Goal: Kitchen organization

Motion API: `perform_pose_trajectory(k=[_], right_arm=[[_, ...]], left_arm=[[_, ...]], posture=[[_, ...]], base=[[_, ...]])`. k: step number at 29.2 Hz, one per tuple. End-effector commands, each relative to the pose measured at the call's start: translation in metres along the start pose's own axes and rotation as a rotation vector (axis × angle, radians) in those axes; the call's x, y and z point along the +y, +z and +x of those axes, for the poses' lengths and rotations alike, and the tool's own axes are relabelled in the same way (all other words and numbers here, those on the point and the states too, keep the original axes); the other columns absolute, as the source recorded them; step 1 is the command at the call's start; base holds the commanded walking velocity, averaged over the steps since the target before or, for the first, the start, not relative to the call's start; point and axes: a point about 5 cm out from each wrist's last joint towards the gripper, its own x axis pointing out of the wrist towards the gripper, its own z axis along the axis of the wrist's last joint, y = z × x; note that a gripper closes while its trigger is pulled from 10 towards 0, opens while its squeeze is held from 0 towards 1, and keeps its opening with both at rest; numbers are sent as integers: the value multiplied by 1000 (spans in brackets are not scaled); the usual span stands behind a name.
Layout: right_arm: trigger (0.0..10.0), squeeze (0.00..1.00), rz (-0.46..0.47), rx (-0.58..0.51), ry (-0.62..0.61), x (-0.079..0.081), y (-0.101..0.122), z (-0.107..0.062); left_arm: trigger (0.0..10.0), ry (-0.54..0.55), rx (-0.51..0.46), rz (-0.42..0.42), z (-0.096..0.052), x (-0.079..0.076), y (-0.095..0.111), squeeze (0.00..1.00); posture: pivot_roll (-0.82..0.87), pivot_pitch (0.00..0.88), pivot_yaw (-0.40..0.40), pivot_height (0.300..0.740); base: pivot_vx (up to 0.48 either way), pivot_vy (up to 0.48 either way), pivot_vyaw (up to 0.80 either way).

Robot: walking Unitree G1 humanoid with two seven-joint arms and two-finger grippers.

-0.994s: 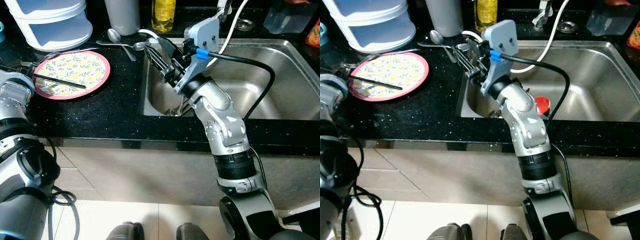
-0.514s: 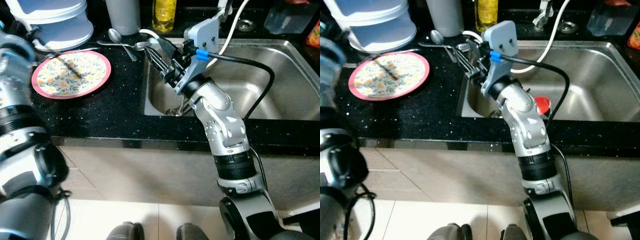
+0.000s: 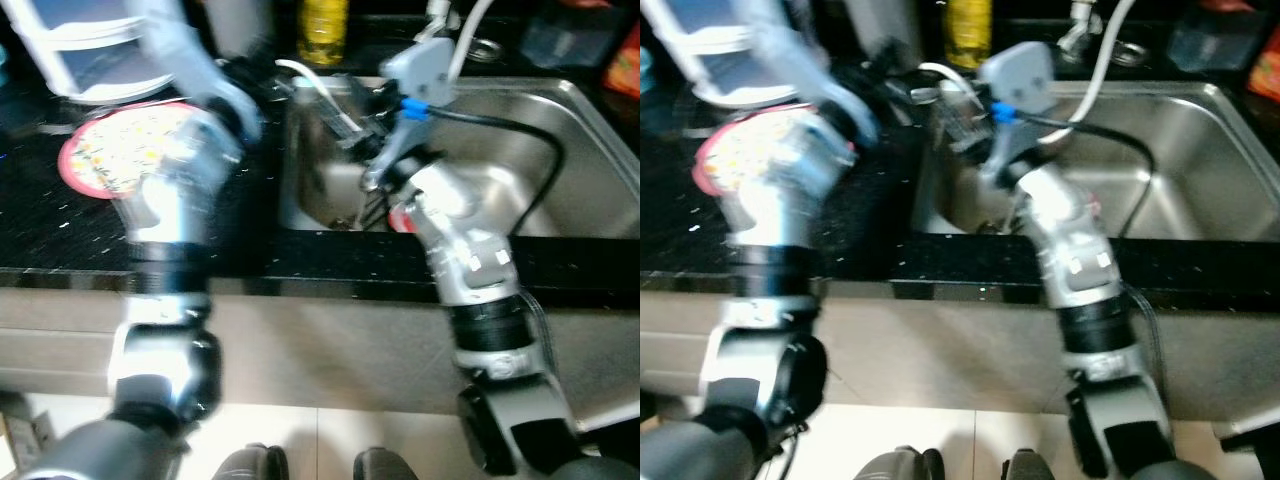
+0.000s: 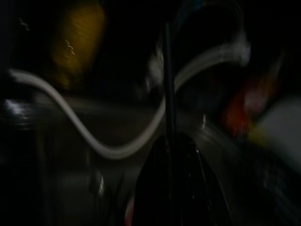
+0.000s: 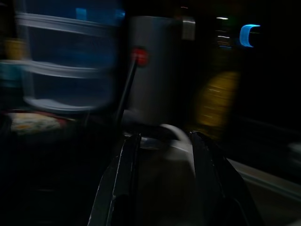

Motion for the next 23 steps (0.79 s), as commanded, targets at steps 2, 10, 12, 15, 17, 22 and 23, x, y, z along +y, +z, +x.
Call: perform_pose_trajectory(k=[2,10,12,15,17,22,23], right_arm=[[10000,0,-5,6,-69,-19,0,-9],[10000,0,13,19,-99,-21,-4,-27],[10000,0,66,-17,-44,-9,0,-27],[10000,0,123,-72,8,0,8,-20],[10000,0,148,-97,53,7,13,-16],[10000,0,166,-112,98,16,17,-14],[10000,0,166,-112,98,16,17,-14]], left_arm=[[10000,-16,75,91,11,-7,-13,0],[10000,-97,298,348,26,-26,-61,0],[6196,-103,363,388,23,-27,-77,0],[0,-99,375,421,20,-22,-84,0],[0,-98,332,436,19,-18,-76,0],[10000,-31,251,449,18,-9,-59,0],[10000,-31,251,449,18,-9,-59,0]], posture=[[-64,89,80,740],[-89,90,107,740],[-85,88,107,740],[-77,86,99,740],[-70,83,91,740],[-58,78,87,740],[-58,78,87,740]], base=[[0,0,0],[0,0,0],[0,0,0],[0,0,0],[0,0,0],[0,0,0],[0,0,0]])
